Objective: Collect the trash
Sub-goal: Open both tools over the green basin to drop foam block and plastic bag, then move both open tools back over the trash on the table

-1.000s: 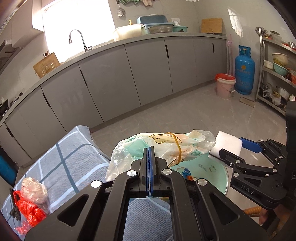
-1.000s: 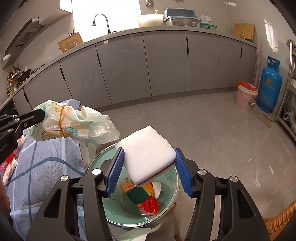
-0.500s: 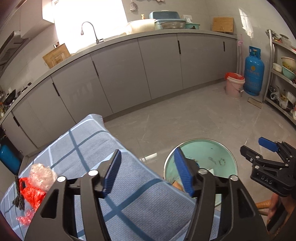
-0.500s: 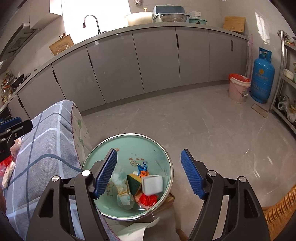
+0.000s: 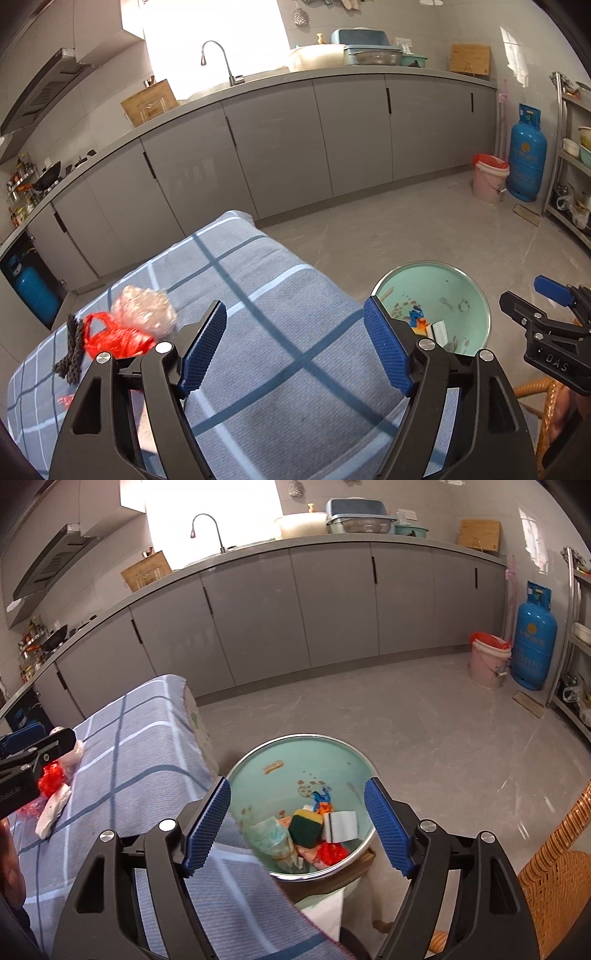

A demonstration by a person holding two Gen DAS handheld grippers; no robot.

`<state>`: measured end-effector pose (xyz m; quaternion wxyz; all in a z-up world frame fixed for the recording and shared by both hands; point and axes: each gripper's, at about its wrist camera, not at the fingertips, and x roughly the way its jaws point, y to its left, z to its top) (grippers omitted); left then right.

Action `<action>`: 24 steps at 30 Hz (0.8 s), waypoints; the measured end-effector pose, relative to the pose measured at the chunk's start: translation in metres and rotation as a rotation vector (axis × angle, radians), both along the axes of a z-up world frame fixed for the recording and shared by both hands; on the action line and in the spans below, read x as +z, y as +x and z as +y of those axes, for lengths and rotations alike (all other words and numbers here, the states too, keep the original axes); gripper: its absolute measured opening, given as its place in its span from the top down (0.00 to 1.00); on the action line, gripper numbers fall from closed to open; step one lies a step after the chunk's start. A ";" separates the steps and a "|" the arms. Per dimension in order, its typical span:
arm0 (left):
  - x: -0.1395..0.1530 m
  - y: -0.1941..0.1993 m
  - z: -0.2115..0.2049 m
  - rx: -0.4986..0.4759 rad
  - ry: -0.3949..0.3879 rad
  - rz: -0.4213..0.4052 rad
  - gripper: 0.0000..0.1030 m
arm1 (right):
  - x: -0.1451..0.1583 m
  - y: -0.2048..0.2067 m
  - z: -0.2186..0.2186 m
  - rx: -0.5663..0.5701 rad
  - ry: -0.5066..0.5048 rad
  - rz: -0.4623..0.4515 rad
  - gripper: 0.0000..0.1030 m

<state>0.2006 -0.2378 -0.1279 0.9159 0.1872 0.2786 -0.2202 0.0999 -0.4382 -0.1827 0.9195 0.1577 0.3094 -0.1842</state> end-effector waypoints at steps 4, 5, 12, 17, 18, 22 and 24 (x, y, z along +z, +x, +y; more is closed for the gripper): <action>0.000 -0.004 0.025 0.035 0.000 0.002 0.26 | 0.007 0.009 0.025 0.054 -0.011 0.000 0.27; 0.001 -0.004 0.032 0.047 0.000 0.003 0.26 | 0.007 0.011 0.031 0.066 -0.013 0.000 0.27; 0.000 0.001 0.092 0.146 0.002 0.004 0.23 | 0.013 0.028 0.077 0.157 -0.028 0.008 0.27; -0.008 0.008 0.142 0.241 0.015 0.023 0.22 | 0.015 0.044 0.114 0.235 -0.041 0.019 0.27; -0.011 0.011 0.154 0.266 0.017 0.027 0.22 | 0.016 0.048 0.120 0.249 -0.043 0.020 0.27; -0.021 0.021 0.199 0.361 0.020 0.055 0.22 | 0.017 0.066 0.158 0.321 -0.055 0.026 0.27; -0.026 0.028 0.222 0.409 0.018 0.067 0.22 | 0.018 0.076 0.177 0.356 -0.058 0.028 0.27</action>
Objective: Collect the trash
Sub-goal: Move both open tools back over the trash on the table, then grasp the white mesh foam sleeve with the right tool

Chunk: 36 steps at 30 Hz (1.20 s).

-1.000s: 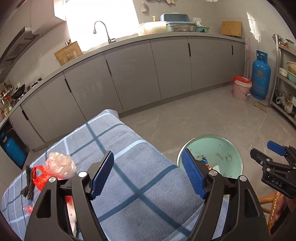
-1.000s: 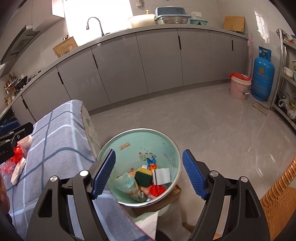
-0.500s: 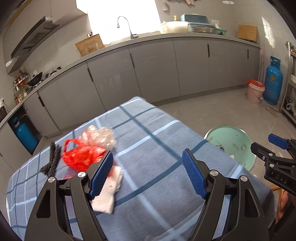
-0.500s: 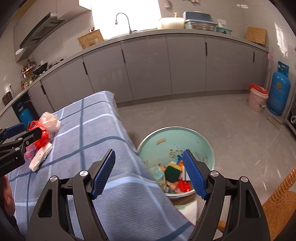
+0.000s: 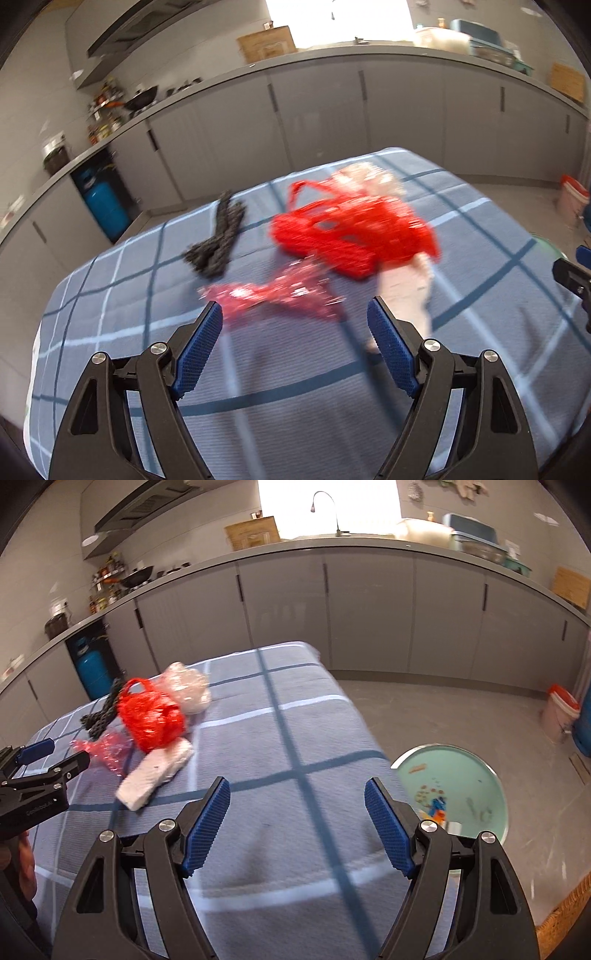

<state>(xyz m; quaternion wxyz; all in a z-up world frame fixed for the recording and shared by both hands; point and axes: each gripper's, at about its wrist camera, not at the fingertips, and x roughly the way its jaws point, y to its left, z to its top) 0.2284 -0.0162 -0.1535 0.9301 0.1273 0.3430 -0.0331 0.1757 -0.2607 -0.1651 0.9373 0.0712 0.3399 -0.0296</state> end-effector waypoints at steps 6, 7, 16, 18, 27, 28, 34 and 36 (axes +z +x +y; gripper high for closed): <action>-0.007 0.012 0.049 0.108 -0.016 0.001 0.13 | -0.002 0.021 0.051 0.075 -0.012 0.012 0.21; -0.008 0.014 0.057 0.133 -0.019 -0.004 0.12 | -0.003 0.025 0.061 0.090 -0.015 0.017 0.21; -0.016 0.025 0.100 0.211 -0.059 0.018 0.12 | -0.019 0.061 0.125 0.132 -0.059 0.069 0.21; -0.017 0.026 0.107 0.219 -0.066 0.022 0.12 | -0.025 0.068 0.132 0.129 -0.066 0.086 0.21; -0.012 0.033 0.097 0.153 -0.088 0.003 0.12 | -0.038 0.073 0.133 0.155 -0.062 0.154 0.57; -0.011 0.035 0.091 0.135 -0.082 -0.002 0.12 | -0.039 0.072 0.133 0.168 -0.062 0.159 0.62; -0.014 0.053 0.058 0.047 -0.049 -0.001 0.12 | -0.035 0.059 0.124 0.179 -0.059 0.159 0.78; -0.019 0.062 0.050 0.020 -0.043 0.015 0.12 | -0.034 0.055 0.117 0.172 -0.055 0.162 0.79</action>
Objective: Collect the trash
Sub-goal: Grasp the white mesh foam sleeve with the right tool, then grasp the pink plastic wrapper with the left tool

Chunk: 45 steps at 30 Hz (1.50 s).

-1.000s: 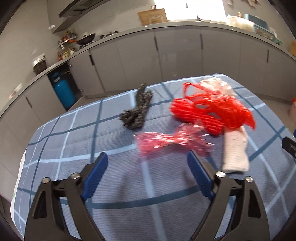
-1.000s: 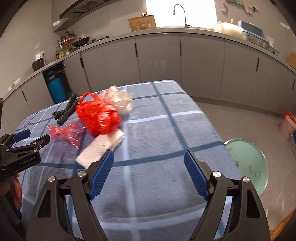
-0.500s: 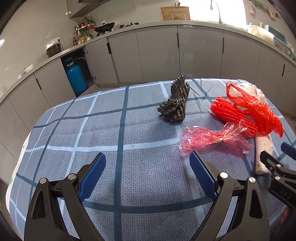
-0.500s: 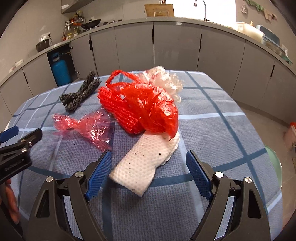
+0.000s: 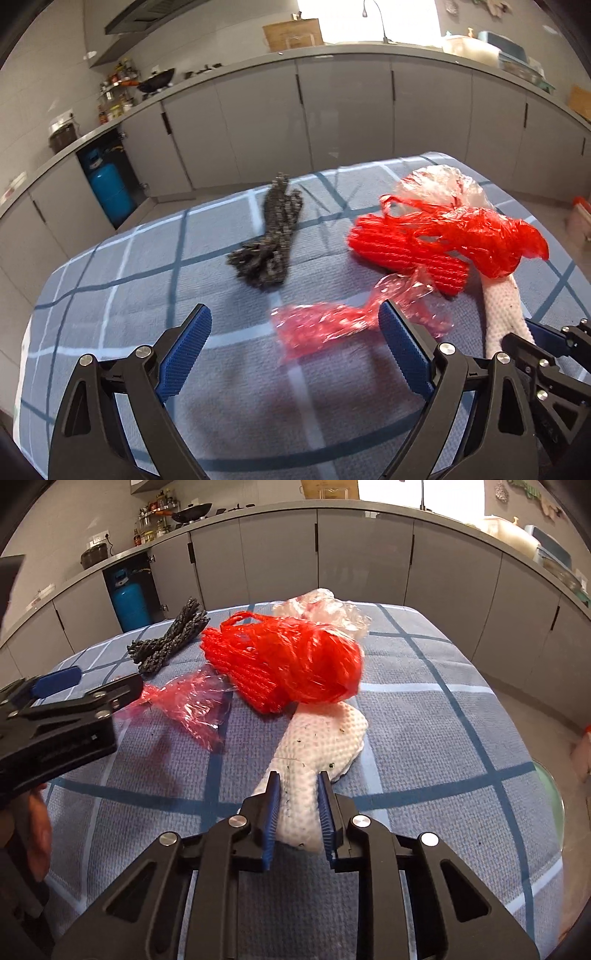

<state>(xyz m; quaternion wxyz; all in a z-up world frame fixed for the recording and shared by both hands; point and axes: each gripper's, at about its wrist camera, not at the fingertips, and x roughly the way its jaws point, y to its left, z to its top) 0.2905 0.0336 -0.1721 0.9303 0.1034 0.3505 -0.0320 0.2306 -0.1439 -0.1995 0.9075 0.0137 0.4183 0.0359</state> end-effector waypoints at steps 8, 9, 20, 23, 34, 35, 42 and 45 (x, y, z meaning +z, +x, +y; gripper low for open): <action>-0.014 0.011 -0.013 -0.023 -0.005 0.044 0.12 | 0.000 -0.008 -0.016 -0.011 0.010 -0.005 0.79; -0.014 0.010 -0.013 -0.027 -0.004 0.045 0.12 | -0.001 -0.008 -0.016 -0.010 0.012 -0.006 0.79; -0.021 0.003 -0.016 -0.067 -0.044 0.094 0.35 | -0.002 -0.011 -0.016 -0.004 0.021 -0.019 0.79; -0.023 0.000 -0.018 -0.077 -0.048 0.107 0.66 | -0.002 -0.013 -0.015 -0.001 0.018 -0.023 0.81; -0.028 -0.010 -0.015 -0.085 -0.071 0.160 0.96 | 0.002 -0.025 -0.018 0.003 0.017 -0.036 0.84; -0.026 -0.011 -0.013 -0.077 -0.074 0.155 0.83 | 0.004 -0.028 -0.018 0.007 0.014 -0.041 0.85; 0.004 -0.021 -0.015 -0.051 -0.075 0.071 0.33 | 0.014 -0.045 -0.027 0.010 0.001 -0.063 0.85; 0.013 -0.026 -0.020 -0.044 -0.067 0.026 0.18 | 0.018 -0.052 -0.037 -0.009 -0.011 -0.075 0.85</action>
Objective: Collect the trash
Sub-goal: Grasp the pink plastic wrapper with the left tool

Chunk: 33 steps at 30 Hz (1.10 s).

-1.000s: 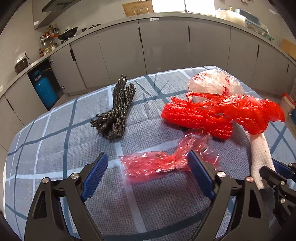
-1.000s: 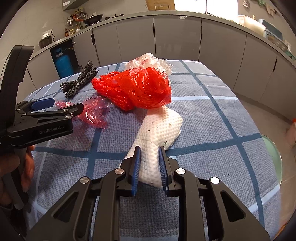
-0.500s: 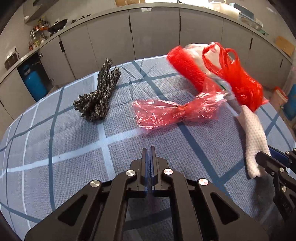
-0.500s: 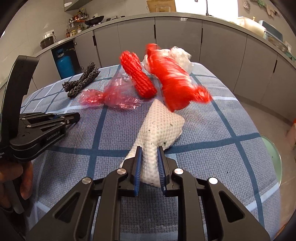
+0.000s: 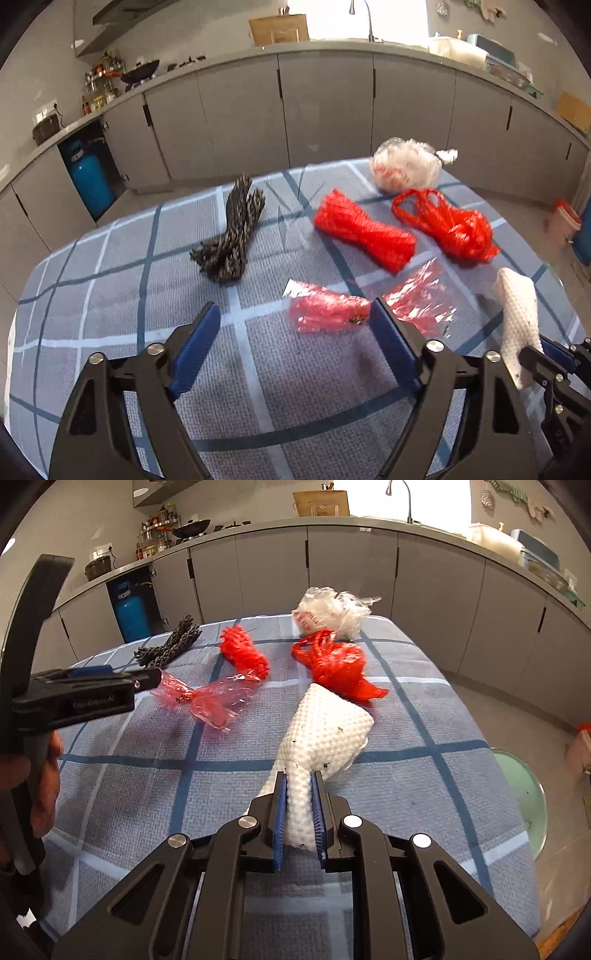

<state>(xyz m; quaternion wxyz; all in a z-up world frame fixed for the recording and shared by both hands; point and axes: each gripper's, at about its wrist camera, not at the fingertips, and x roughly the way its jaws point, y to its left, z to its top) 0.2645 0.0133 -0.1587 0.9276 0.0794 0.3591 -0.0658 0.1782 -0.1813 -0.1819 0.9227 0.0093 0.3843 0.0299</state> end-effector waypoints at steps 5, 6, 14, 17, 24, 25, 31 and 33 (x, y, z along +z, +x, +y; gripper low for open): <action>0.008 0.006 -0.018 0.003 -0.015 0.004 0.07 | -0.002 -0.008 -0.023 -0.053 0.009 -0.002 0.85; 0.007 0.008 -0.024 0.011 -0.008 0.011 0.07 | -0.002 -0.008 -0.026 -0.060 0.012 -0.001 0.85; -0.004 -0.008 -0.077 -0.008 0.041 0.025 0.07 | -0.005 -0.018 -0.052 -0.107 0.027 -0.005 0.85; -0.015 -0.010 -0.093 -0.026 0.113 0.016 0.10 | -0.007 -0.021 -0.058 -0.114 0.037 -0.004 0.85; -0.022 -0.008 -0.090 -0.032 0.138 0.054 0.92 | -0.003 -0.025 -0.061 -0.110 0.050 -0.026 0.86; -0.017 -0.013 -0.088 -0.033 0.147 0.034 0.94 | -0.001 -0.026 -0.061 -0.108 0.050 -0.032 0.86; 0.021 -0.039 -0.072 -0.033 0.111 -0.052 0.96 | 0.013 -0.032 -0.061 -0.108 0.030 -0.076 0.85; 0.034 -0.044 -0.069 -0.039 0.099 -0.079 0.96 | 0.017 -0.033 -0.062 -0.111 0.027 -0.087 0.86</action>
